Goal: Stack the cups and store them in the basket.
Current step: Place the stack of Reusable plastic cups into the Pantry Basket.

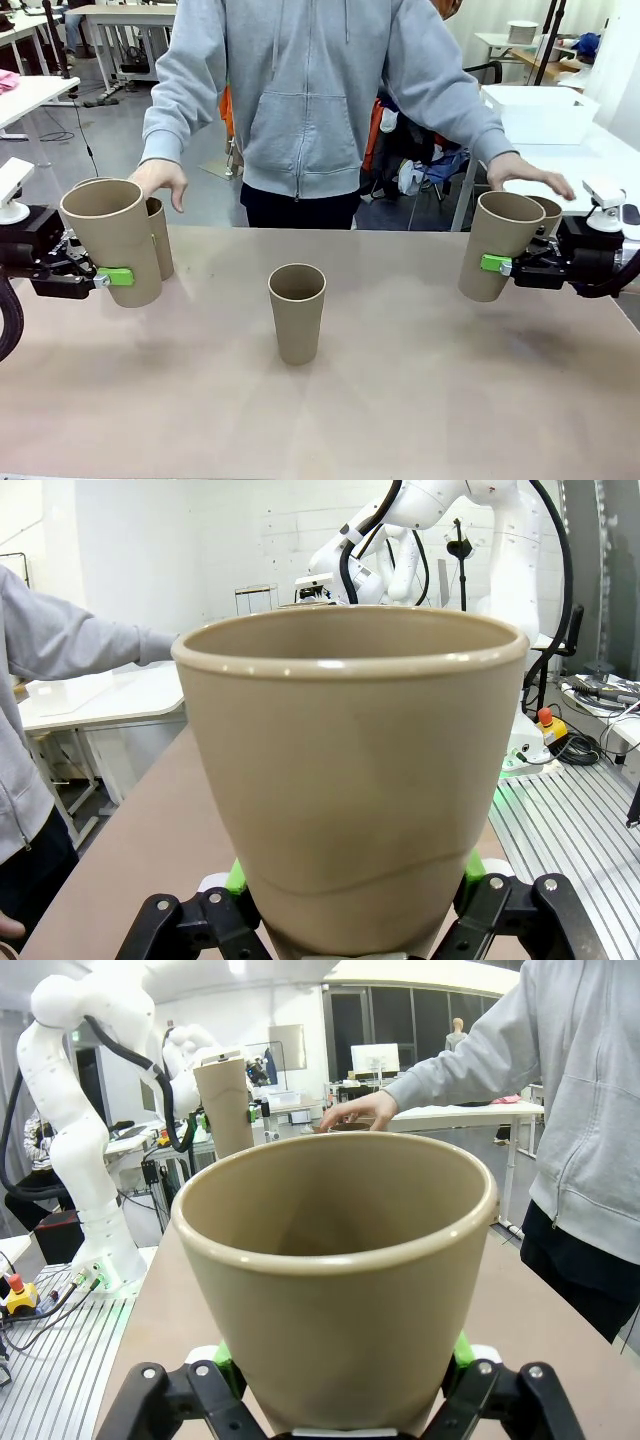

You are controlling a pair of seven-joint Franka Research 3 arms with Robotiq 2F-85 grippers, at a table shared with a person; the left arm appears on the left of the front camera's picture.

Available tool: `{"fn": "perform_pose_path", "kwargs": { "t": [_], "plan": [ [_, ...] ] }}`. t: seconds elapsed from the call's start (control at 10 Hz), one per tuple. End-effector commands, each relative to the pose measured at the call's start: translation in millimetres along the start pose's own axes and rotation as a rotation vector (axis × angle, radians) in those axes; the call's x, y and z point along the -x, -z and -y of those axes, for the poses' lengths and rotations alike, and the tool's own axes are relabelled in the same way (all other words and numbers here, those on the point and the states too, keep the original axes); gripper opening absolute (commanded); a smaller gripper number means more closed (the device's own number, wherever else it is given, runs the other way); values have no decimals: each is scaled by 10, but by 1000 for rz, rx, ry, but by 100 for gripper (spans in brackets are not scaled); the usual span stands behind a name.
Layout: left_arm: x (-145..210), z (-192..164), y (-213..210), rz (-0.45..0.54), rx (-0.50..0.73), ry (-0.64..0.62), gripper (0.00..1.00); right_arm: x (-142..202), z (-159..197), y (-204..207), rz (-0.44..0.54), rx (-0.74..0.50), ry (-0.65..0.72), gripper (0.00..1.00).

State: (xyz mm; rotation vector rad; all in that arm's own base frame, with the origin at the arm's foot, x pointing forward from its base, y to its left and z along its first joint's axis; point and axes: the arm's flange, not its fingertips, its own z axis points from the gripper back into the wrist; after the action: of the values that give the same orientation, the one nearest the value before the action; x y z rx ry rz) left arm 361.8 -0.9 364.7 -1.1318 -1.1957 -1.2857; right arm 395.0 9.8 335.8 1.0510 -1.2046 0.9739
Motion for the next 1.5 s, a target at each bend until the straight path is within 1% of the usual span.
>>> {"fn": "perform_pose_path", "kwargs": {
  "t": [0.0, 1.4],
  "plan": [
    [-28, 6, -9, 4, 0, 1, 83, -16, 3, 12, -4, 6, 1, 85],
    [-28, 6, -9, 4, 0, 1, 83, -16, 3, 12, -4, 6, 1, 85]
  ]
}}
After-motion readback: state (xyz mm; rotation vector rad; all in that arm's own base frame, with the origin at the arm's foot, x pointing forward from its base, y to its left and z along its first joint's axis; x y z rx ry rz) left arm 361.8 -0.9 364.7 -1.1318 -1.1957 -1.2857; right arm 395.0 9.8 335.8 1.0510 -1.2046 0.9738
